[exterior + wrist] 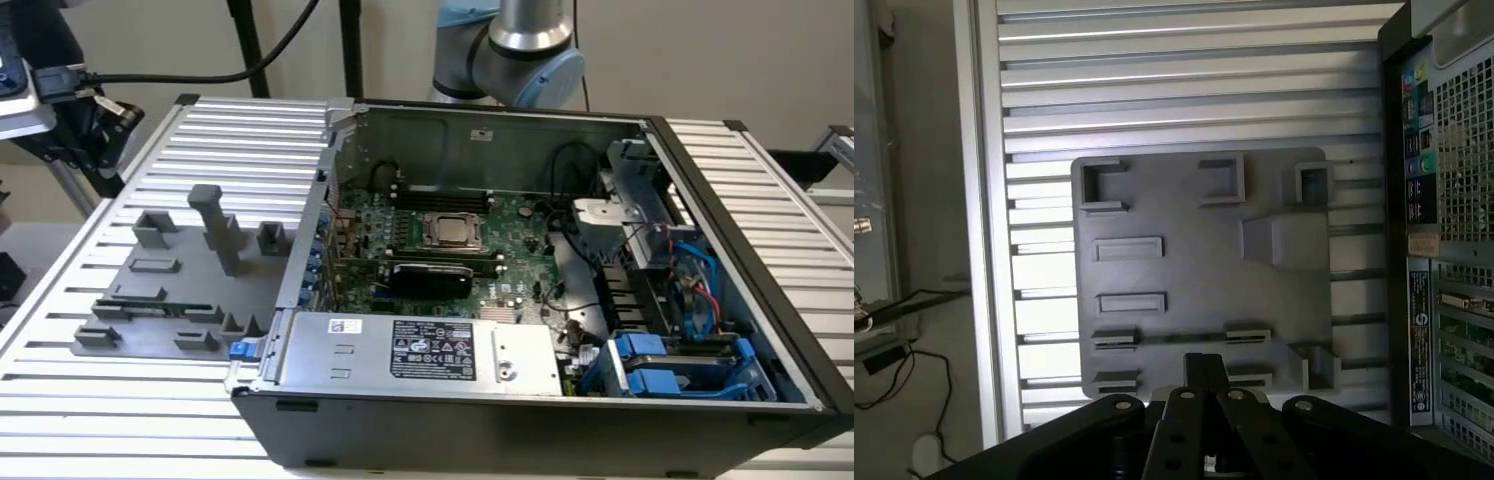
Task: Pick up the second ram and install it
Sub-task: 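Reach for the second ram, then pick up the second ram and move it above second insertion slot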
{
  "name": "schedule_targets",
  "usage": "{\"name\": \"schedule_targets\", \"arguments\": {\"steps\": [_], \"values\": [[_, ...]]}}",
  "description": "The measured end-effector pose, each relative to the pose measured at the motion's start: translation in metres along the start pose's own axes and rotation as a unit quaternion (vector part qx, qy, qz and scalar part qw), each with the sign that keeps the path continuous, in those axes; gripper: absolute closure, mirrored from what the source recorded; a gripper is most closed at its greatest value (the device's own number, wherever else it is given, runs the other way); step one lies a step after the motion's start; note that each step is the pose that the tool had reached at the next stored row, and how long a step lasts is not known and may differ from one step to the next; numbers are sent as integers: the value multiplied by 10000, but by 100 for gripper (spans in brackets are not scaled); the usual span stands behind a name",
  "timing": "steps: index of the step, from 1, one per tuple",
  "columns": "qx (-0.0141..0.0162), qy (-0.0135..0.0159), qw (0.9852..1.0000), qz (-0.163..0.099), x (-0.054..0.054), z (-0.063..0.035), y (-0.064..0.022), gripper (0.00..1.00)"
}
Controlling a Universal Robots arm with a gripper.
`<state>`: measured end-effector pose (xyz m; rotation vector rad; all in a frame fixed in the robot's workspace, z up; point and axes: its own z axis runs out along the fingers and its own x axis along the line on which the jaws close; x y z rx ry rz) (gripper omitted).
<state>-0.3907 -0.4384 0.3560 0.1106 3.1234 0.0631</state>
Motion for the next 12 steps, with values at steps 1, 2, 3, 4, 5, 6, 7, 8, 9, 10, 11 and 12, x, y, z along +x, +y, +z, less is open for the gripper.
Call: {"name": "schedule_targets", "arguments": {"steps": [1,2,3,4,5,6,7,8,9,10,11,12], "values": [[0,0,10000,0,0,0,0,100],[0,0,10000,0,0,0,0,100],[0,1,10000,-17,0,0,0,100],[-1,5,10000,-96,0,2,0,100],[-2,8,9998,-185,1,5,1,100],[-4,12,9996,-272,1,9,1,100],[-5,15,9993,-370,1,13,0,100],[-7,19,9989,-461,1,17,-1,100],[-8,22,9985,-550,1,22,-1,100],[-9,26,9979,-640,1,26,-1,100],[-10,30,9973,-730,1,31,-1,100],[-11,34,9966,-819,1,36,-2,100]]}}
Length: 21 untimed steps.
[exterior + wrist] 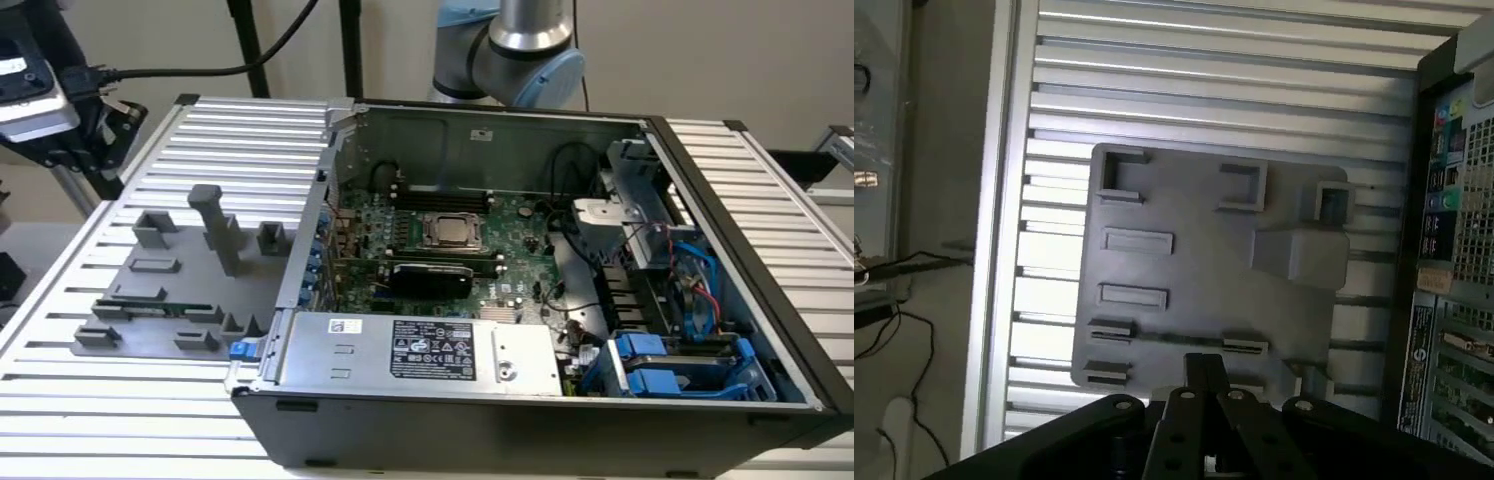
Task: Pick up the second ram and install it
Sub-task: 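Pick up the second ram and move it above second insertion slot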
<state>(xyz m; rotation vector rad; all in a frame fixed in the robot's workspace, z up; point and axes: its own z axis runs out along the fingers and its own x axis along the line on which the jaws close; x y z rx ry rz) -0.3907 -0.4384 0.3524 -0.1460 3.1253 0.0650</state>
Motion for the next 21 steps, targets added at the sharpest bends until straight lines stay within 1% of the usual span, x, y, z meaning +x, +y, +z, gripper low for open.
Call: {"name": "schedule_targets", "arguments": {"steps": [3,6,9,11,15,18,21], "values": [[-4,11,9996,-278,0,21,-1,100],[-8,22,9985,-547,1,42,-2,100],[-12,33,9966,-818,1,64,-2,100],[-14,40,9950,-997,1,79,-3,100],[-19,56,9907,-1357,2,108,-4,100],[-23,67,9866,-1632,2,130,-5,100],[-27,78,9818,-1897,2,152,-6,100]]}}
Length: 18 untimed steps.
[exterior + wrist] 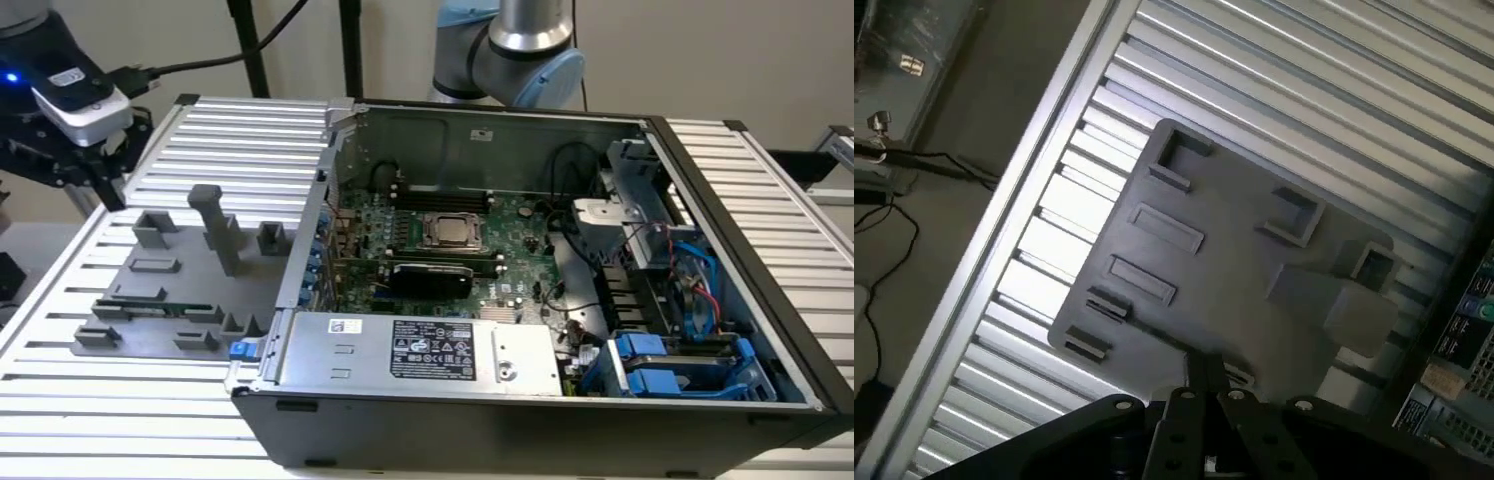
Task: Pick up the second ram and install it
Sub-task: 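Pick up the second ram and move it above second insertion slot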
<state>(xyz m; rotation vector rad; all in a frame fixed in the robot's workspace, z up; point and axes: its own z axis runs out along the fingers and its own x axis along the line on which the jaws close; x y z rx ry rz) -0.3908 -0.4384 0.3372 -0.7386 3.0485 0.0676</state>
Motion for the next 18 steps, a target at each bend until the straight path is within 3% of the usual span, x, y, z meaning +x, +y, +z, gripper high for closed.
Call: {"name": "schedule_targets", "arguments": {"steps": [5,9,14,18], "values": [[-6,19,9990,-455,0,36,-2,100],[-11,34,9967,-816,1,64,-3,100],[-17,53,9919,-1271,1,98,-4,100],[-21,68,9866,-1632,2,126,-5,100]]}}
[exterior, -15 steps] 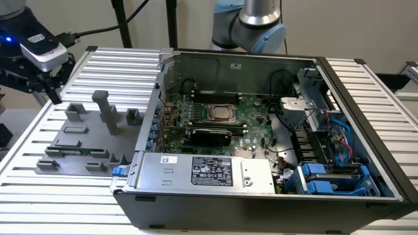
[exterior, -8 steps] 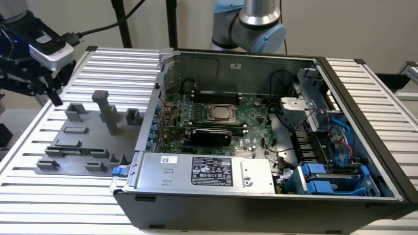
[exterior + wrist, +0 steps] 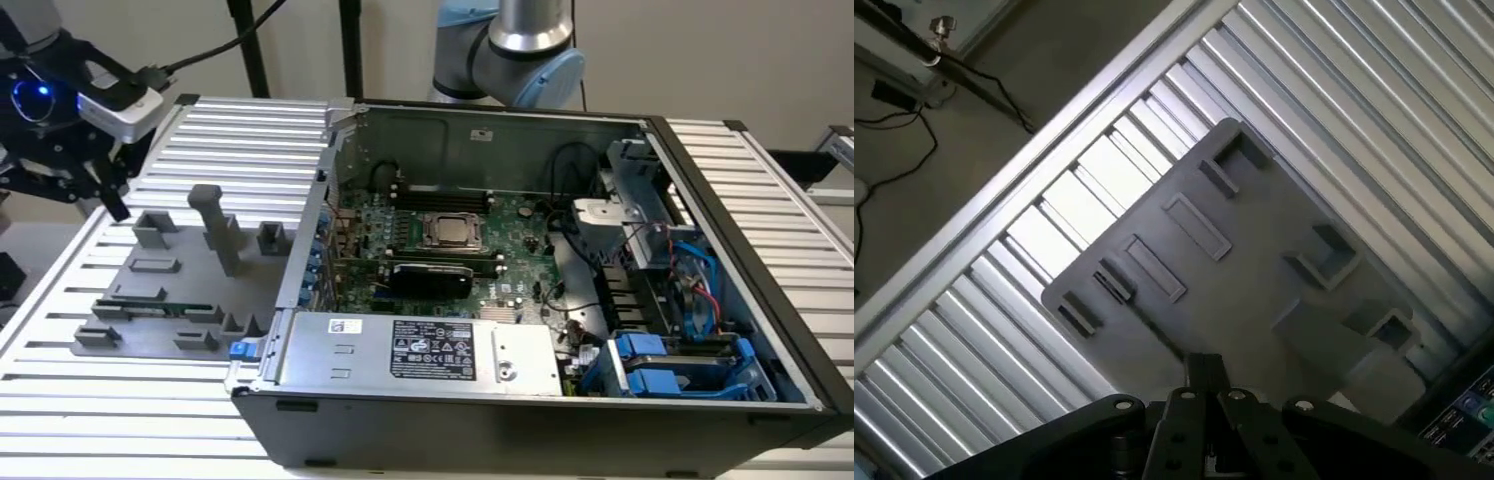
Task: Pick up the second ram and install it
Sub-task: 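Pick up the second ram and move it above second insertion slot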
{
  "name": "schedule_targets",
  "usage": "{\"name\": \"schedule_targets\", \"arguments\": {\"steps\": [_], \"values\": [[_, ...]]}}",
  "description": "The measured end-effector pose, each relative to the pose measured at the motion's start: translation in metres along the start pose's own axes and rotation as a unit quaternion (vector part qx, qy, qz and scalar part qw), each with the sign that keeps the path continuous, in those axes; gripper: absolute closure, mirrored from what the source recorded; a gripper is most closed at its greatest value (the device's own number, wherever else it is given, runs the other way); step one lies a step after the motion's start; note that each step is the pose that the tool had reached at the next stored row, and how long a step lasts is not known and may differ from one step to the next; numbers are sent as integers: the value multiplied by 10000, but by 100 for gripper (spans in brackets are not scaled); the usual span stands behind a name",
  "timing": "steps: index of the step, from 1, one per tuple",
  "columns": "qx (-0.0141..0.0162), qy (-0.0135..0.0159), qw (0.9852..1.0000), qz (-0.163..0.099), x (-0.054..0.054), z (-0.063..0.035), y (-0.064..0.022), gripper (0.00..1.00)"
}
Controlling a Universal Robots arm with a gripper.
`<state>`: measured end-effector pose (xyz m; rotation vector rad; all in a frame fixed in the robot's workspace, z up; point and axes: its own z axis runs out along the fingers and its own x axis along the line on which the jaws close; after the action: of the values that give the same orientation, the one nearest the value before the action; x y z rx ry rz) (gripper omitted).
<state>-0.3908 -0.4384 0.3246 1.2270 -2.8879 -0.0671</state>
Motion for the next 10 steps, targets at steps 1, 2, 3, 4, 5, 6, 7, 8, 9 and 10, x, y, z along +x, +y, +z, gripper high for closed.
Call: {"name": "schedule_targets", "arguments": {"steps": [1,2,3,4,5,6,7,8,9,10], "values": [[-1,4,10000,-89,0,7,0,100],[-2,7,9998,-180,0,14,-1,100],[-3,11,9996,-269,0,21,-1,100],[-4,15,9994,-359,0,27,-1,100],[-5,18,9990,-452,0,35,-2,100],[-6,22,9985,-541,0,41,-2,100],[-8,26,9980,-631,1,48,-2,100],[-9,30,9974,-720,1,55,-2,100],[-10,34,9966,-819,1,63,-3,100],[-11,38,9959,-908,1,70,-3,100]]}}
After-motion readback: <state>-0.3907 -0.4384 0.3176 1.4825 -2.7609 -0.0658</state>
